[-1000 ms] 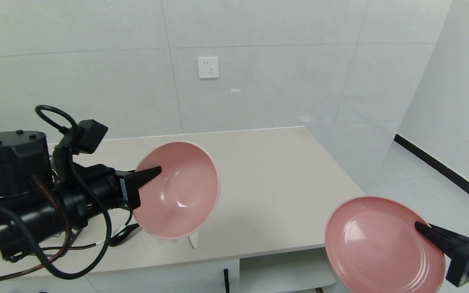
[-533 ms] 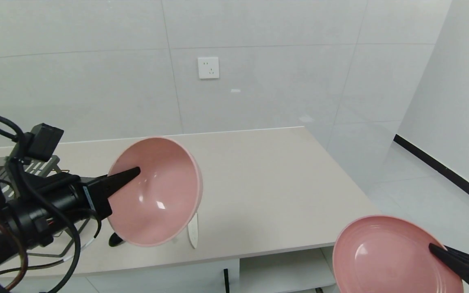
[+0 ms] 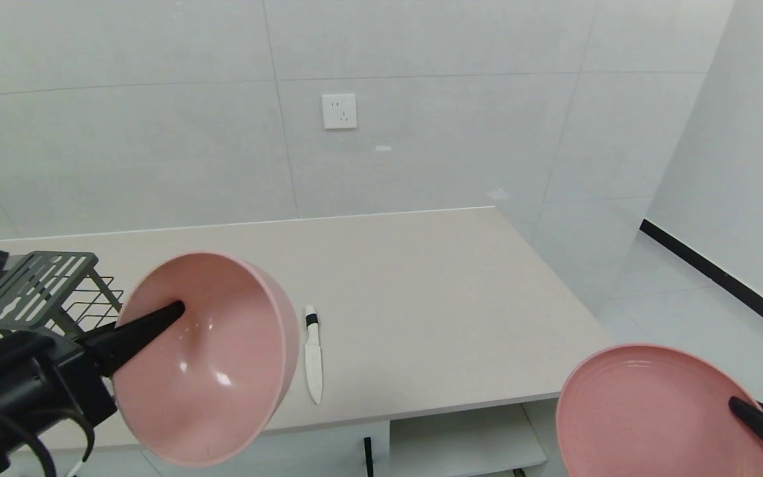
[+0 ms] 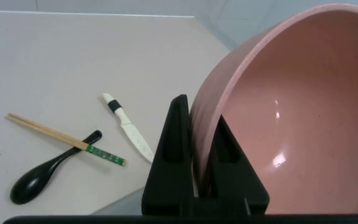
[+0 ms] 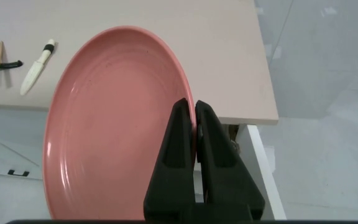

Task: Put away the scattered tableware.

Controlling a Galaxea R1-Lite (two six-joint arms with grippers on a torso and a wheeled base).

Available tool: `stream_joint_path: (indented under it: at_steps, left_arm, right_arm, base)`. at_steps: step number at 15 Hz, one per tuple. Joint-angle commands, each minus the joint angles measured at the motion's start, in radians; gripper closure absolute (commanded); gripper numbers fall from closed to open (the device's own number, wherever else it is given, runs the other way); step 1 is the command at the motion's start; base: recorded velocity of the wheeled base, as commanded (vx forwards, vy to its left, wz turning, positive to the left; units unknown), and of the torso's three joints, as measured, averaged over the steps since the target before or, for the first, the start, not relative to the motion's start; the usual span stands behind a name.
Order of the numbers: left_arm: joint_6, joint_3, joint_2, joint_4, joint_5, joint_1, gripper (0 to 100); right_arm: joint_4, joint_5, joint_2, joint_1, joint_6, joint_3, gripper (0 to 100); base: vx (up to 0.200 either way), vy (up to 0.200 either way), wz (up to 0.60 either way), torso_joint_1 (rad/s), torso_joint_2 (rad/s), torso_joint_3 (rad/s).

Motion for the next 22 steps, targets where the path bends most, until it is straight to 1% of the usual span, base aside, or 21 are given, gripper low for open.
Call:
stream_joint_path:
  at_steps: [1,4,5,7,8,9,10,11,12,13,15,16,18,19,20,21,22]
  left_arm:
    - [-0.001,0.046,-0.103,0.003,0.004,0.008,100]
    - [0.001,0.075,-0.170,0.003,0.005,0.028,100]
    - [0.014,0.092,-0.184,0.003,0.005,0.036,100]
    - [0.073,0.126,-0.216,0.003,0.007,0.062,100]
    - [0.120,0.149,-0.271,0.003,0.007,0.108,100]
    - [0.129,0.159,-0.310,0.009,0.005,0.140,100]
    - [0.129,0.164,-0.336,0.018,0.005,0.159,100]
    - [0.129,0.167,-0.408,0.072,0.005,0.198,100]
    - [0.131,0.165,-0.465,0.124,0.004,0.211,100]
    - [0.131,0.165,-0.498,0.156,0.004,0.214,100]
    - [0.131,0.158,-0.672,0.340,0.005,0.217,100]
    - [0.131,0.158,-0.716,0.379,0.005,0.220,100]
    - [0.160,0.161,-0.856,0.501,0.005,0.251,100]
    - [0.168,0.162,-0.907,0.549,0.005,0.263,100]
    - [0.178,0.167,-0.942,0.590,0.004,0.264,100]
    - [0.214,0.199,-0.959,0.604,0.008,0.266,100]
    - [0.231,0.231,-0.959,0.581,0.025,0.266,100]
  right_arm:
    - [0.043,0.000,-0.065,-0.002,-0.001,0.000,100]
    - [0.105,0.000,-0.177,-0.005,-0.001,0.000,100]
    - [0.108,0.000,-0.225,-0.013,-0.002,0.000,100]
    - [0.108,0.002,-0.291,-0.020,-0.006,0.000,100]
    - [0.108,0.005,-0.363,-0.020,-0.010,0.000,100]
    - [0.108,0.005,-0.403,-0.019,-0.012,0.000,100]
    - [0.108,0.005,-0.427,-0.019,-0.012,0.000,100]
    - [0.109,0.005,-0.473,-0.019,-0.013,0.000,100]
    - [0.109,0.006,-0.493,-0.019,-0.015,0.000,100]
    - [0.109,0.014,-0.504,-0.020,-0.015,0.000,100]
    - [0.143,0.025,-0.561,-0.043,-0.029,0.000,100]
    - [0.172,0.031,-0.587,-0.049,-0.032,0.000,100]
    - [0.313,0.045,-0.697,-0.065,-0.035,0.000,100]
    - [0.370,0.045,-0.731,-0.066,-0.036,0.000,100]
    - [0.388,0.045,-0.734,-0.071,-0.035,0.000,100]
    - [0.411,0.045,-0.740,-0.077,-0.033,0.000,100]
    - [0.462,0.045,-0.754,-0.094,-0.033,0.000,100]
  base:
    - [0.000,0.000,0.00,0.000,0.00,0.000]
    - [0.000,0.000,0.00,0.000,0.00,0.000]
    - [0.000,0.000,0.00,0.000,0.00,0.000]
    - [0.000,0.000,0.00,0.000,0.00,0.000]
    - [0.000,0.000,0.00,0.000,0.00,0.000]
    - [0.000,0.000,0.00,0.000,0.00,0.000]
    - [0.000,0.000,0.00,0.000,0.00,0.000]
    - [0.000,0.000,0.00,0.000,0.00,0.000]
    - [0.000,0.000,0.00,0.000,0.00,0.000]
    - [0.000,0.000,0.00,0.000,0.00,0.000]
    - [0.000,0.000,0.00,0.000,0.00,0.000]
    - [0.000,0.000,0.00,0.000,0.00,0.000]
    - [0.000,0.000,0.00,0.000,0.00,0.000]
    - [0.000,0.000,0.00,0.000,0.00,0.000]
    - [0.000,0.000,0.00,0.000,0.00,0.000]
    - [0.000,0.000,0.00,0.000,0.00,0.000]
    - [0.000,0.000,0.00,0.000,0.00,0.000]
